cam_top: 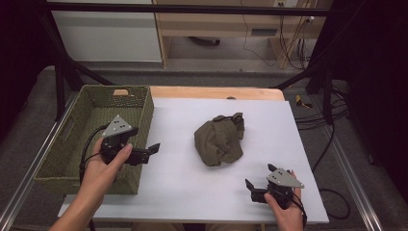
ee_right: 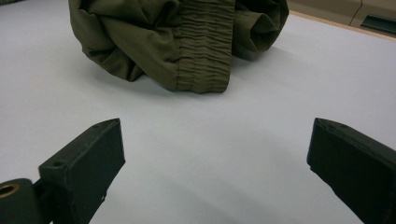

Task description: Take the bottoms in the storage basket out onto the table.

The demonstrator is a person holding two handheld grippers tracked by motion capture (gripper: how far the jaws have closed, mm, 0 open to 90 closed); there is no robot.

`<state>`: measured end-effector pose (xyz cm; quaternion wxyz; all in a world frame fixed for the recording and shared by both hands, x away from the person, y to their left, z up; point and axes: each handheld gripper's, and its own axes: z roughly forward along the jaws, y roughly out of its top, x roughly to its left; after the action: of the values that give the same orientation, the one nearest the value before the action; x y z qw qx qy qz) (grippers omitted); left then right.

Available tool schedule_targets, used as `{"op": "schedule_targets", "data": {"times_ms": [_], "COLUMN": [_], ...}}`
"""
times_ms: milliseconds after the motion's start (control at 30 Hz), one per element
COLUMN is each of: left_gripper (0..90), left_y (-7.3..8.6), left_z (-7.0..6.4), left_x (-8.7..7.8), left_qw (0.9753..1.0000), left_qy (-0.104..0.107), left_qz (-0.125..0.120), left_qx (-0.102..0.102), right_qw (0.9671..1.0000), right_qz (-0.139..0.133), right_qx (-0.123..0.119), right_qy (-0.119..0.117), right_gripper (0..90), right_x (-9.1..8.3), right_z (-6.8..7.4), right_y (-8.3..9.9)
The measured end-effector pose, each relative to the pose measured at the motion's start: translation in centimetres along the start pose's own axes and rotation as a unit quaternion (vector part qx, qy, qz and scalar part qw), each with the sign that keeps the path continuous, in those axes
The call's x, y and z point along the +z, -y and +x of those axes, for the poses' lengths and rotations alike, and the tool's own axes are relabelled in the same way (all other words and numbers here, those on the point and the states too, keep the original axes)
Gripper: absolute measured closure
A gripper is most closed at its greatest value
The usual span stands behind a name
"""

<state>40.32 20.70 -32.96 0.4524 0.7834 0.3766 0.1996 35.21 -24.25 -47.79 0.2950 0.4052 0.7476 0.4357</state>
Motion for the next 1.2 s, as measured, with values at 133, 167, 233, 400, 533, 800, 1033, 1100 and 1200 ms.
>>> {"op": "schedule_targets", "data": {"times_ms": [133, 167, 233, 400, 533, 800, 1033, 1100, 1200], "left_gripper": [7.1, 7.1, 7.1, 7.1, 7.1, 7.0, 7.0, 7.0, 7.0], "left_y": [0.7, 0.9, 1.2, 2.1, 2.8, 3.8, 4.6, 4.8, 5.0], "left_z": [0.3, 0.3, 0.5, 0.9, 1.0, 1.3, 1.6, 1.7, 1.8], "left_x": [-0.4, -0.4, -0.6, -0.8, -0.9, -0.9, -0.9, -1.0, -1.1], "left_qw": [1.0, 1.0, 0.9999, 0.9999, 0.9999, 0.9998, 0.9997, 0.9997, 0.9997], "left_qy": [-0.005, -0.006, -0.009, -0.009, -0.009, -0.011, -0.014, -0.015, -0.016], "left_qz": [0.003, 0.002, 0.005, 0.005, 0.008, 0.01, 0.015, 0.013, 0.01], "left_qx": [0.004, 0.003, 0.005, -0.002, -0.007, -0.01, -0.012, -0.015, -0.016], "right_qw": [1.0, 1.0, 1.0, 1.0, 1.0, 1.0, 1.0, 1.0, 1.0], "right_qz": [0.0, 0.0, 0.0, 0.001, 0.001, 0.002, 0.003, 0.003, 0.003], "right_qx": [0.0, 0.0, -0.001, -0.001, 0.0, 0.0, -0.001, -0.001, -0.001], "right_qy": [0.001, 0.0, 0.0, 0.0, 0.0, 0.0, 0.0, 0.0, 0.0], "right_gripper": [4.4, 4.4, 4.4, 4.4, 4.4, 4.4, 4.4, 4.4, 4.4], "right_x": [0.0, 0.0, 0.0, 0.1, 0.1, 0.1, 0.1, 0.1, 0.1], "right_z": [0.0, 0.0, 0.0, 0.0, 0.0, 0.1, 0.1, 0.1, 0.1], "right_y": [0.0, 0.0, 0.0, 0.0, 0.0, 0.0, 0.1, 0.1, 0.1]}}
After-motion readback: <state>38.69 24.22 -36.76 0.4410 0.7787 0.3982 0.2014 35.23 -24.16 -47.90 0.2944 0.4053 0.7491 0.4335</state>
